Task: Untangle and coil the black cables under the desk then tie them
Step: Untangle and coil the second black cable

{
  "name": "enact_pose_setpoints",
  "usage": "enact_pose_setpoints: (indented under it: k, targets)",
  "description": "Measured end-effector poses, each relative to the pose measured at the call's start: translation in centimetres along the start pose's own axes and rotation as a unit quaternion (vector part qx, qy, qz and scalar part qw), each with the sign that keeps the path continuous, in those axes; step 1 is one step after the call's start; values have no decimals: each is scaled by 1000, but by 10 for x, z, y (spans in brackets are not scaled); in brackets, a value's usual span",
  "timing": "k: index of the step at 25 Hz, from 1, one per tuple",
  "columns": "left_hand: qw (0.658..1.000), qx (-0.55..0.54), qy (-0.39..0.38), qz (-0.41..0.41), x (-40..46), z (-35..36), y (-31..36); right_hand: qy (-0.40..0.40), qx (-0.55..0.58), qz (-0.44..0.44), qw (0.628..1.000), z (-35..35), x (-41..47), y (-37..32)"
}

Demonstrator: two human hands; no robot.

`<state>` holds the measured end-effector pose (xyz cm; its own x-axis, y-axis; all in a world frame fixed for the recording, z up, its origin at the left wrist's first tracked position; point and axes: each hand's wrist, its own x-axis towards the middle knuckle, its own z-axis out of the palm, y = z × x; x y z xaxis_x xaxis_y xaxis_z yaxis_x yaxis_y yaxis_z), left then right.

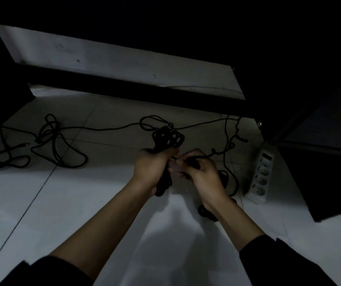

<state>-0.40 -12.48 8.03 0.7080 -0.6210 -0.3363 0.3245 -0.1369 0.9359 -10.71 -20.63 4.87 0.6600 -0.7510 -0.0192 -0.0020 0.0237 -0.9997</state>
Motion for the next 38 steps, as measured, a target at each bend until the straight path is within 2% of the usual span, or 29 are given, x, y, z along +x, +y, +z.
enact_pose_setpoints:
  k: [2,4,5,7,9,10,12,15,17,19,20,21,24,26,29,31,33,35,38]
  targets:
    - [999,-28,29,25,7,2,0,-17,2,-11,1000,0,-2,3]
    - [998,-46,28,-15,13,7,3,-20,6,-10,1000,-3,0,2]
    - [997,-47,4,-64,15,8,5,-15,15,-11,1000,-7,1,2]
    - [980,-52,-101,-165,17,3,12,10,35,-11,999,-20,5,0]
    - [957,-89,-178,-210,14,-3,16,30,24,-18,999,-31,7,-1]
    - [957,-68,-193,-205,12,-3,16,28,3,-29,999,-34,8,-1]
    - [966,85,-196,-148,11,2,11,-7,-54,-62,997,-35,9,-4]
    - [930,313,-173,-78,18,15,2,-64,-109,-94,987,-38,17,-12]
    - [883,423,-199,-31,24,21,4,-92,-152,-101,979,-44,25,-17]
    - [808,533,-251,4,26,28,4,-131,-223,-93,962,-50,33,-20]
    - [778,565,-274,29,27,31,4,-147,-241,-82,956,-52,36,-22]
    - [764,571,-296,60,28,33,2,-155,-244,-69,955,-54,41,-23]
    - [783,497,-349,137,30,38,-9,-166,-236,-31,957,-67,58,-29]
    - [805,433,-371,165,28,41,-19,-219,-194,61,954,-75,66,-29]
    - [825,371,-385,186,21,41,-35,-293,-106,204,928,-80,68,-22]
    - [853,326,-365,181,20,37,-43,-307,-37,231,923,-82,66,-12]
    - [863,319,-344,186,19,33,-45,-334,18,229,914,-83,61,-3]
    - [872,289,-348,189,18,32,-46,-316,102,211,919,-82,55,8]
    - [911,176,-334,165,13,34,-42,-195,257,186,928,-77,53,18]
